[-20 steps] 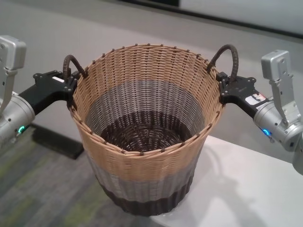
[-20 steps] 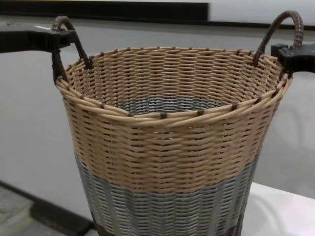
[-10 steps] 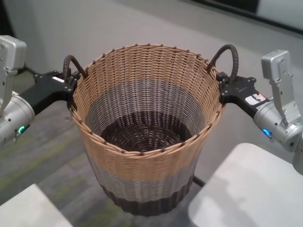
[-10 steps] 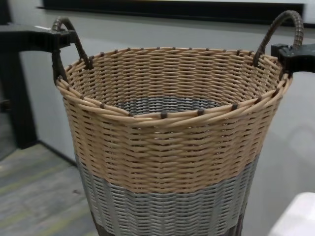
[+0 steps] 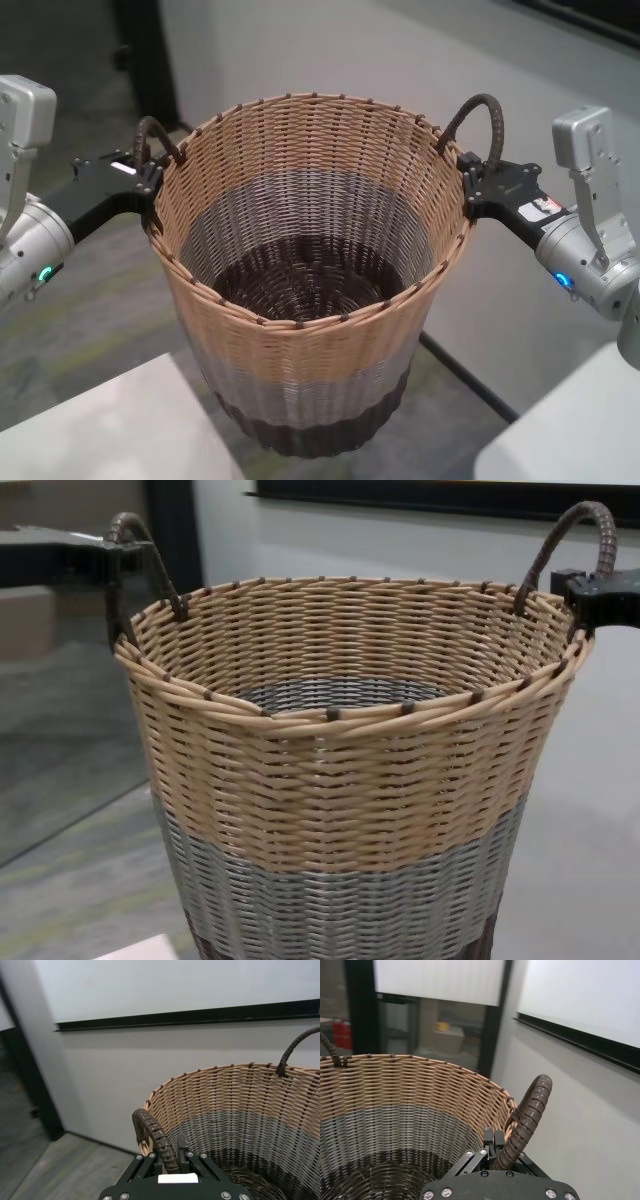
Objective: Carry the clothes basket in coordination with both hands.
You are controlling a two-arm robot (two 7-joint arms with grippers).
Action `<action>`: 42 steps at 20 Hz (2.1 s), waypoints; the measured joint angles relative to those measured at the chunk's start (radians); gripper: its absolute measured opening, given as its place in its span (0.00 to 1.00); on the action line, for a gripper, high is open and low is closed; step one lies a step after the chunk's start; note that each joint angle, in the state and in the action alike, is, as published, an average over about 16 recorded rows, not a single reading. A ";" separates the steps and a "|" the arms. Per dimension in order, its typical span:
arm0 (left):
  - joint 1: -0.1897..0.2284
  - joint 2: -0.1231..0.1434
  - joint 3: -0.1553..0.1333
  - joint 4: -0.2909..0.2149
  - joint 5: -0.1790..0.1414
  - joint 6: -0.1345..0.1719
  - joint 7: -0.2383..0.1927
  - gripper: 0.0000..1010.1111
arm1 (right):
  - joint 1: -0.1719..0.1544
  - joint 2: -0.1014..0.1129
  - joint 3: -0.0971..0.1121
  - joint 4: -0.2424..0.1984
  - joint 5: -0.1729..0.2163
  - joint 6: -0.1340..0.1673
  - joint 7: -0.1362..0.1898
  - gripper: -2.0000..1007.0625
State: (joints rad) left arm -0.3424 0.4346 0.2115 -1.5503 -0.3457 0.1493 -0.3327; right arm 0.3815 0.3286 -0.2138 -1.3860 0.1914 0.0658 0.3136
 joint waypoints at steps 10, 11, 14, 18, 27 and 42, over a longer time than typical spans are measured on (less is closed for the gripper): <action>0.000 0.000 0.000 0.000 0.000 0.000 0.000 0.20 | 0.000 0.000 0.000 0.000 0.000 0.000 0.000 0.02; 0.000 0.000 0.000 0.000 0.000 0.000 0.000 0.20 | 0.000 0.000 0.000 0.000 0.000 0.000 0.000 0.02; 0.000 0.000 0.000 0.000 0.000 0.000 0.000 0.20 | 0.000 0.000 0.000 0.000 0.000 0.000 0.000 0.02; 0.000 0.000 0.000 0.000 0.000 0.000 0.000 0.20 | 0.000 0.000 0.000 0.000 0.000 0.000 0.000 0.02; 0.000 0.000 0.000 0.001 0.001 -0.001 0.000 0.20 | 0.000 0.000 0.000 0.000 0.000 0.000 0.000 0.02; -0.015 -0.004 0.007 0.108 0.044 -0.081 -0.011 0.20 | 0.002 -0.006 -0.032 0.038 -0.028 -0.011 0.009 0.02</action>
State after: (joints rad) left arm -0.3574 0.4305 0.2189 -1.4419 -0.3015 0.0685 -0.3436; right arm 0.3838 0.3226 -0.2456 -1.3483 0.1633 0.0547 0.3227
